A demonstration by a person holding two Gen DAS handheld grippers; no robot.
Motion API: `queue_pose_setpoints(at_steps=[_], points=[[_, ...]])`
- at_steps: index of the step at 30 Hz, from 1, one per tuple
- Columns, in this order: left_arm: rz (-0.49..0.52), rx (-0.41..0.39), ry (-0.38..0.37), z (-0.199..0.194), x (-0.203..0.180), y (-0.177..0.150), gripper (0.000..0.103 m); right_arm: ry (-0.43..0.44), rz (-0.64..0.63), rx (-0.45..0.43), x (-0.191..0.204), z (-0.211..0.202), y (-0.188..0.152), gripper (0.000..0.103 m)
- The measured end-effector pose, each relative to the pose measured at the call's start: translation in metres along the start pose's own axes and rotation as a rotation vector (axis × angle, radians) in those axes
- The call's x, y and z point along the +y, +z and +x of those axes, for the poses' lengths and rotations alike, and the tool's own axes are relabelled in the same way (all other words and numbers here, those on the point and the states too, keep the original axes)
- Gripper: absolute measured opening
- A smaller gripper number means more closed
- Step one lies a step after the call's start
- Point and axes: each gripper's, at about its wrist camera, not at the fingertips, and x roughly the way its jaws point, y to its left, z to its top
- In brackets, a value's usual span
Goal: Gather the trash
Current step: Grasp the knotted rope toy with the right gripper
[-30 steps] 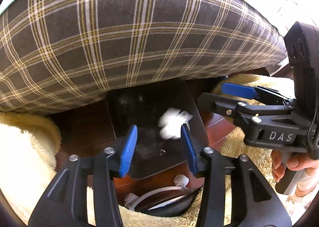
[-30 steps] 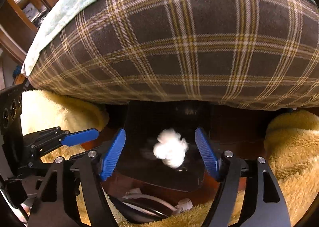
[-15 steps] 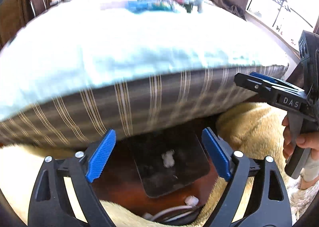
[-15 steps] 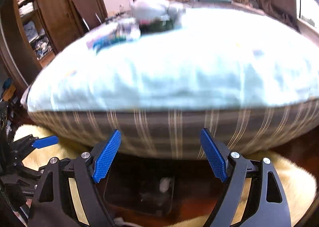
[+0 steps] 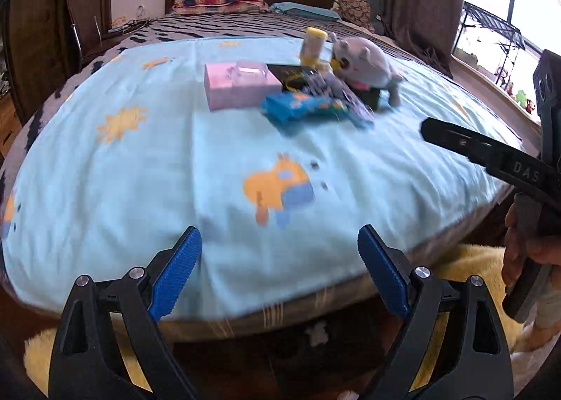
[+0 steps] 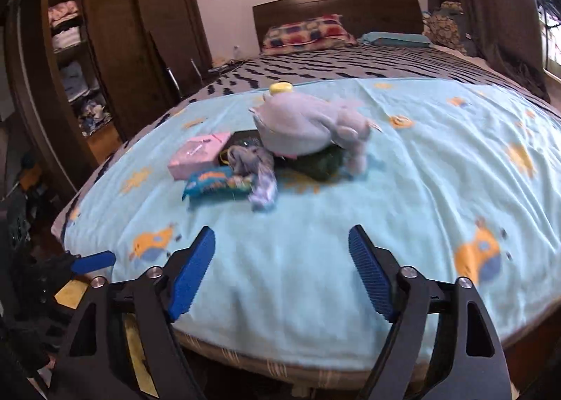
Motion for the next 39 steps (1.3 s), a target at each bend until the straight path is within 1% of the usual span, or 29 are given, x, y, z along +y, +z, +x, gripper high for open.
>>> queue_pose_setpoints(at_steps=[1, 3, 6, 10, 13, 15, 17, 21, 27, 33, 36, 39], points=[[0.006, -0.005, 0.007, 0.001, -0.002, 0.003, 0.086, 0.01, 0.001, 0.003, 0.003, 0.007, 0.006, 0.066], [0.03, -0.015, 0.018, 0.006, -0.004, 0.01, 0.086, 0.037, 0.015, 0.014, 0.003, 0.02, 0.016, 0.053], [0.042, -0.018, 0.029, 0.014, -0.005, 0.02, 0.086, 0.057, 0.024, 0.029, 0.005, 0.038, 0.028, 0.044], [0.038, -0.021, 0.04, 0.025, -0.002, 0.031, 0.086, 0.056, 0.027, 0.063, 0.009, 0.061, 0.035, 0.041], [0.027, -0.024, 0.035, 0.033, 0.001, 0.038, 0.086, 0.06, 0.031, 0.095, 0.008, 0.073, 0.036, 0.032], [0.021, -0.015, 0.031, 0.04, 0.002, 0.042, 0.086, 0.054, 0.019, 0.098, 0.01, 0.075, 0.036, 0.017], [0.019, -0.012, 0.026, 0.045, 0.002, 0.045, 0.086, 0.033, -0.004, 0.087, 0.012, 0.069, 0.034, 0.013], [0.046, -0.017, 0.023, 0.051, -0.003, 0.052, 0.086, 0.002, -0.032, 0.061, 0.011, 0.056, 0.032, 0.01], [0.067, -0.021, 0.028, 0.062, -0.007, 0.067, 0.086, -0.03, -0.05, 0.037, 0.004, 0.027, 0.027, 0.01], [0.057, 0.001, -0.013, 0.072, -0.012, 0.074, 0.086, -0.069, -0.01, 0.001, -0.018, -0.001, 0.021, 0.01], [0.059, 0.006, -0.032, 0.076, -0.02, 0.074, 0.086, -0.085, 0.003, -0.003, -0.028, -0.006, 0.02, 0.01], [0.073, 0.008, -0.029, 0.081, -0.028, 0.076, 0.086, -0.088, 0.015, 0.004, -0.036, -0.007, 0.017, 0.01]])
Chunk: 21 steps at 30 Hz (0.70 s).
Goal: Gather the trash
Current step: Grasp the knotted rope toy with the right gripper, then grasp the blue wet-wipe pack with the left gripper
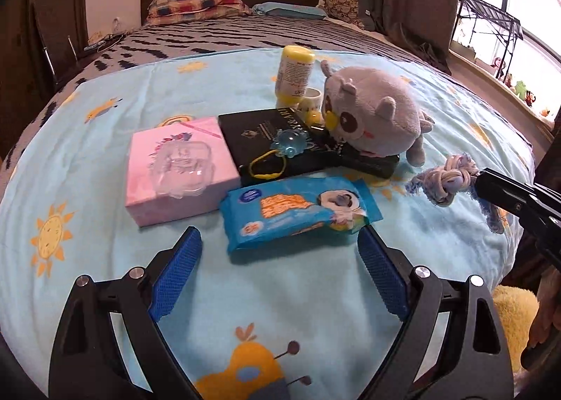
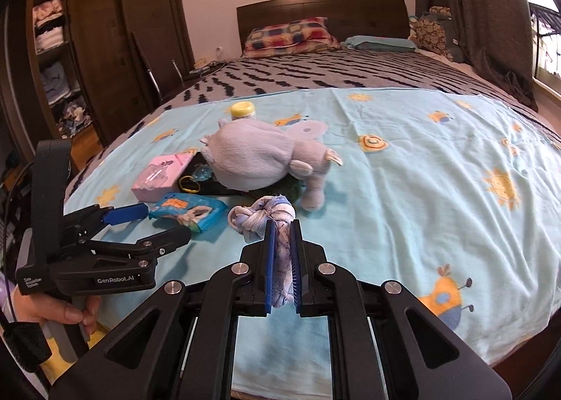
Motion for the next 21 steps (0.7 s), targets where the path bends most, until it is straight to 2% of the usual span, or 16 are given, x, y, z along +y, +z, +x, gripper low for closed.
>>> queue_pose_setpoints(at_steps=[4, 6, 19, 21], points=[[-0.011, 0.007, -0.009, 0.006, -0.008, 0.005, 0.089, -0.003, 0.009, 0.002, -0.007, -0.001, -0.003, 0.01], [-0.011, 0.012, -0.012, 0.009, -0.013, 0.006, 0.095, -0.007, 0.017, 0.003, -0.012, -0.001, -0.004, 0.01], [-0.01, 0.044, 0.029, 0.033, -0.023, 0.02, 0.094, -0.025, 0.041, 0.019, -0.024, -0.004, -0.014, 0.01], [-0.001, 0.044, 0.032, 0.033, -0.024, 0.02, 0.088, -0.019, 0.042, 0.02, -0.023, -0.005, -0.017, 0.01]])
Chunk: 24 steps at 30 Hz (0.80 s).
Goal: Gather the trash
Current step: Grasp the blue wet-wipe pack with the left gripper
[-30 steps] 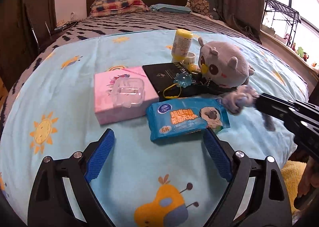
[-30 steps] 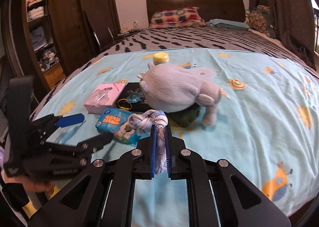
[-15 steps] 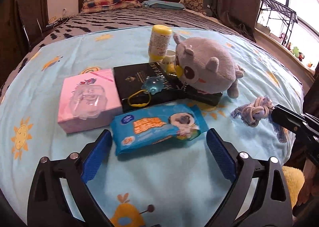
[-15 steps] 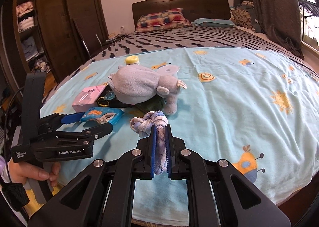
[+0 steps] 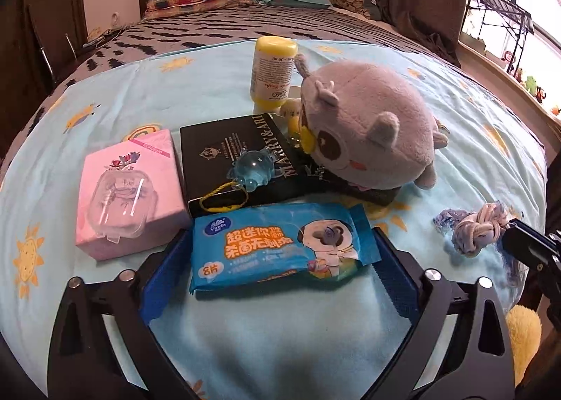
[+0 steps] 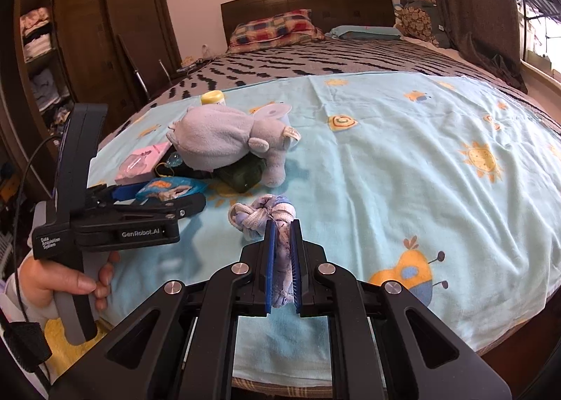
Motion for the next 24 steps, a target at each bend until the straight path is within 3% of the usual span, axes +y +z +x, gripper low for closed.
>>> queue_pose_setpoints(at_steps=[3, 13, 24], points=[[0.001, -0.008, 0.0, -0.006, -0.001, -0.003, 0.079, 0.008, 0.0, -0.003, 0.002, -0.003, -0.003, 0.01], [0.052, -0.037, -0.034, -0.046, -0.003, -0.042, 0.076, 0.039, -0.015, -0.027, 0.013, -0.023, -0.016, 0.01], [0.09, -0.108, -0.093, -0.122, -0.009, -0.111, 0.076, 0.074, -0.07, -0.019, 0.037, -0.051, -0.044, 0.01]])
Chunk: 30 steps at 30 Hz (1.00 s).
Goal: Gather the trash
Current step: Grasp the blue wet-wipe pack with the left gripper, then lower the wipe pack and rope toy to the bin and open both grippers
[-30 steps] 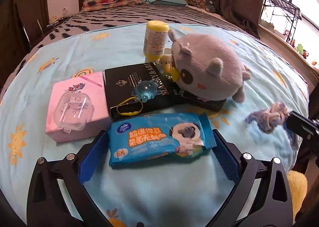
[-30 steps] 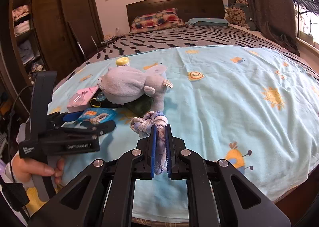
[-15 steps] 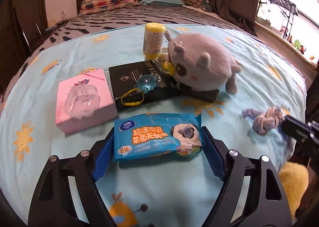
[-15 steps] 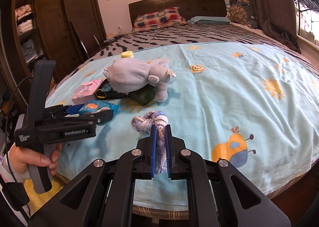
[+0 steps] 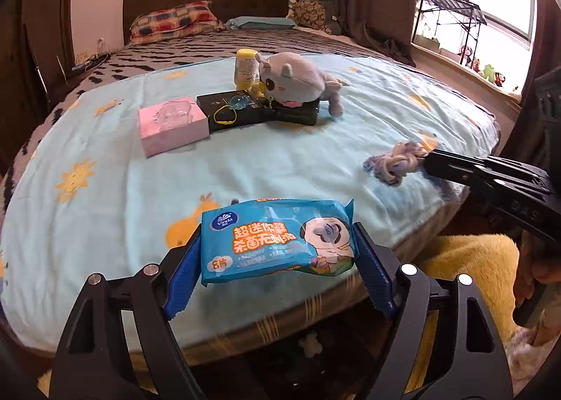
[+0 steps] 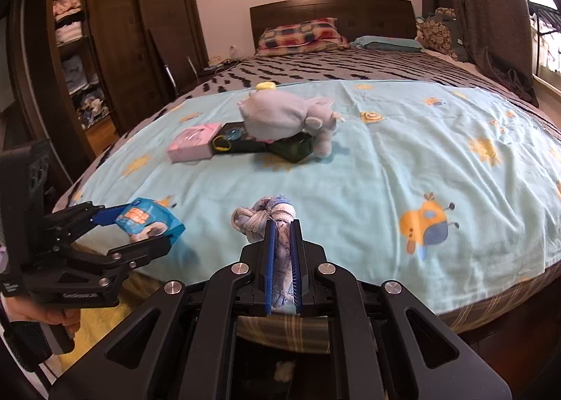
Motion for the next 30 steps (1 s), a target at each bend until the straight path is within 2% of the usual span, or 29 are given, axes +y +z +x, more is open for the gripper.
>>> queue_pose_setpoints(at_steps=[7, 13, 21, 30], points=[[-0.015, 0.043, -0.001, -0.017, -0.007, -0.044, 0.076, 0.03, 0.006, 0.066, 0.013, -0.006, -0.032, 0.01], [-0.08, 0.139, -0.021, -0.01, -0.003, -0.085, 0.076, 0.057, 0.038, 0.17, 0.021, -0.001, -0.07, 0.01], [-0.123, 0.304, -0.023, 0.021, -0.011, -0.136, 0.076, 0.075, 0.072, 0.312, 0.025, 0.029, -0.115, 0.01], [-0.146, 0.425, -0.038, 0.059, -0.018, -0.161, 0.076, 0.09, 0.129, 0.449, 0.02, 0.075, -0.153, 0.01]])
